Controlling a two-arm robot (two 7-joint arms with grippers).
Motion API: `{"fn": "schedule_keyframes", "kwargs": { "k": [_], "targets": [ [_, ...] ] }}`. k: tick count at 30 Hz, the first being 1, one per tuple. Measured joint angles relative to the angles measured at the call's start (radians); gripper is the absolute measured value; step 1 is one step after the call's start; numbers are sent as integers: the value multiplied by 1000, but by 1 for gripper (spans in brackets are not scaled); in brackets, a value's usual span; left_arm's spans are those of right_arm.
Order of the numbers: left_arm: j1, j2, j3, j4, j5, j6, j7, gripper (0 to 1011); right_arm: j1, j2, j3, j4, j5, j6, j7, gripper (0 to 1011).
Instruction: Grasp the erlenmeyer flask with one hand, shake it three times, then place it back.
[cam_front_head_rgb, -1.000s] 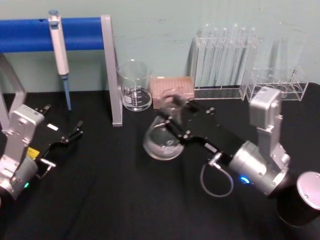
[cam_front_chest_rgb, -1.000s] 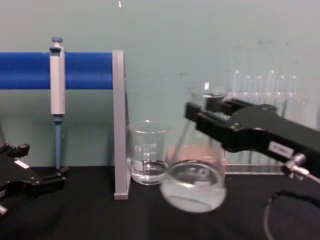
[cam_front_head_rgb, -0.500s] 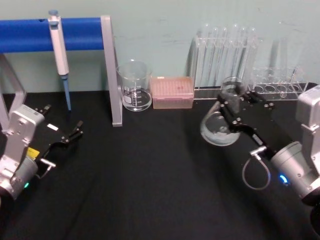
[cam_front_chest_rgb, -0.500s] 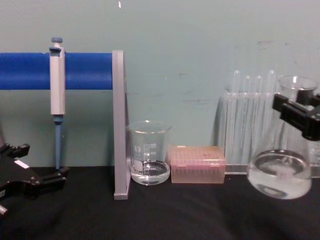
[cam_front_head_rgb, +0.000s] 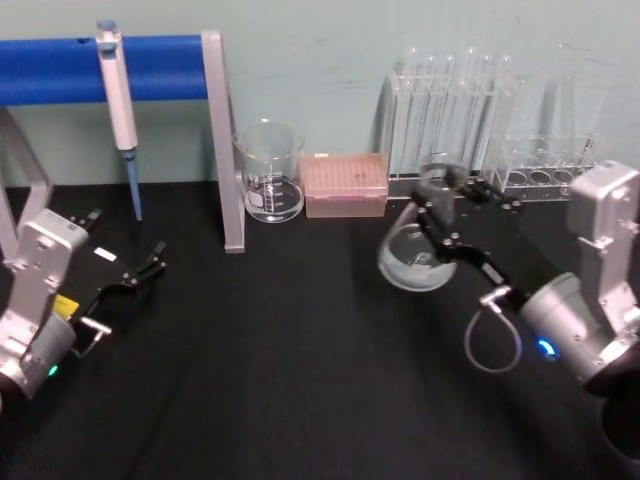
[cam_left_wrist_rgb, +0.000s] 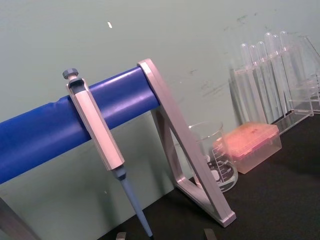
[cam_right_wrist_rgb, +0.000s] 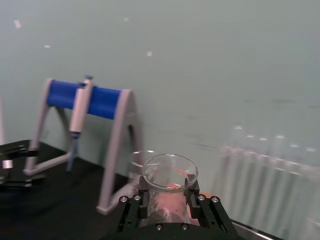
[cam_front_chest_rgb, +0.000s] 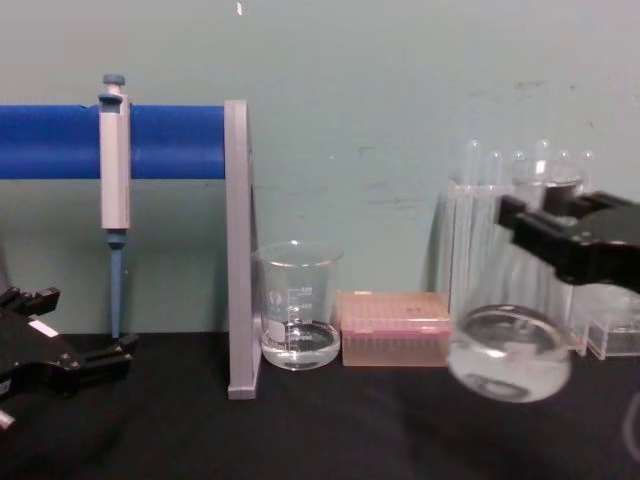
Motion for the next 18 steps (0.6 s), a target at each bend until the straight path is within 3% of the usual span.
{"fn": "schedule_keyframes", "kwargs": {
  "k": [6, 10, 18],
  "targets": [
    [0, 0, 0, 0, 0, 0, 0, 1001, 56, -25, -48, 49, 9, 8, 75, 449],
    [0, 0, 0, 0, 0, 0, 0, 1001, 103, -42, -100, 89, 22, 10, 137, 449],
    [0, 0, 0, 0, 0, 0, 0, 1001, 155, -55, -169, 129, 43, 12, 204, 450]
  ]
}}
